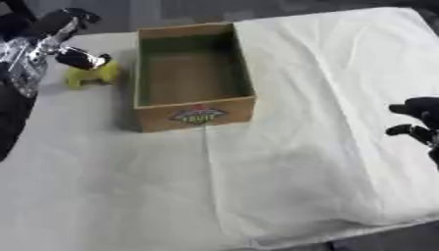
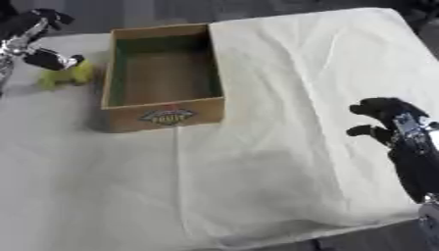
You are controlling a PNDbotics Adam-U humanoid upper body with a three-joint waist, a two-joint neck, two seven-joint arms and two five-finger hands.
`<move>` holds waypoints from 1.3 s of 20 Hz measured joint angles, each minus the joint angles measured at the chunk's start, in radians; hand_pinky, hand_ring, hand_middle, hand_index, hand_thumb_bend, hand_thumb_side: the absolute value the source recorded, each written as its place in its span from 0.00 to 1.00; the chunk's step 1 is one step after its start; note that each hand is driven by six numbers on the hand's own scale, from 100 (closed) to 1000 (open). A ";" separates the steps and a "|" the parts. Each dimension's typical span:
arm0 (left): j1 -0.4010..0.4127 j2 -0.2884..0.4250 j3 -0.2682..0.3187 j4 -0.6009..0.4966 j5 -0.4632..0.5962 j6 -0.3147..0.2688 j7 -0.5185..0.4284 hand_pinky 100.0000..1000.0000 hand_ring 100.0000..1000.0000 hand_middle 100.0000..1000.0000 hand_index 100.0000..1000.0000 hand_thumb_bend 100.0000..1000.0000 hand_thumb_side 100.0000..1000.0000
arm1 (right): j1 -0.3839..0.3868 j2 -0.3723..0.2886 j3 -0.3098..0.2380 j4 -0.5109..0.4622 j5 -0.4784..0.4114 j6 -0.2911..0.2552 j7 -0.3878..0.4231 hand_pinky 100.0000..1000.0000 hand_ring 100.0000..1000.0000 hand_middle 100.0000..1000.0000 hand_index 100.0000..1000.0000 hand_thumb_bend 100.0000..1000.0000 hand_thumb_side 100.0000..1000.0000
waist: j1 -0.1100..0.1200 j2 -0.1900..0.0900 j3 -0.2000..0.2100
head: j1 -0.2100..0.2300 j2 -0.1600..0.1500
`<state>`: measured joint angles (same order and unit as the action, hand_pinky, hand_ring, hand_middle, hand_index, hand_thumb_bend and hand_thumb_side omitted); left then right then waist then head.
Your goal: Pick up objects on the table and place them in the box.
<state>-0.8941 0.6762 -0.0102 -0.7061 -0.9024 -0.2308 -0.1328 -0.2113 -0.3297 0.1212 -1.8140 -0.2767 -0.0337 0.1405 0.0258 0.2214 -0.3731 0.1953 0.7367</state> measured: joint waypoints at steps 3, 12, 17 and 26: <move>0.000 0.000 0.004 0.008 -0.022 0.001 -0.033 0.85 0.78 0.79 0.90 0.44 0.21 | 0.000 0.000 0.001 0.000 0.001 0.000 0.000 0.57 0.79 0.59 0.68 0.00 0.69 | 0.000 0.001 -0.001 | 0.001 0.000; 0.008 0.000 0.009 0.012 -0.070 -0.003 -0.158 0.82 0.75 0.76 0.88 0.37 0.22 | 0.000 0.000 0.003 0.000 0.002 0.000 0.000 0.57 0.79 0.59 0.68 0.00 0.68 | -0.001 0.001 0.007 | 0.004 0.000; 0.023 0.000 0.011 0.014 -0.087 0.001 -0.184 0.78 0.70 0.71 0.84 0.29 0.21 | 0.000 0.000 0.003 0.000 0.002 0.000 0.000 0.57 0.79 0.59 0.68 0.00 0.68 | -0.003 0.001 0.009 | 0.004 0.000; 0.033 0.001 0.015 0.020 -0.111 0.009 -0.180 0.52 0.34 0.30 0.59 0.02 0.15 | 0.000 0.000 0.003 0.000 0.002 0.000 0.000 0.57 0.80 0.59 0.68 0.00 0.68 | -0.005 0.000 0.014 | -0.001 0.000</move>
<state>-0.8609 0.6767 0.0047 -0.6865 -1.0135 -0.2222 -0.3124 -0.2109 -0.3294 0.1240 -1.8140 -0.2748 -0.0336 0.1406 0.0204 0.2211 -0.3596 0.1947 0.7368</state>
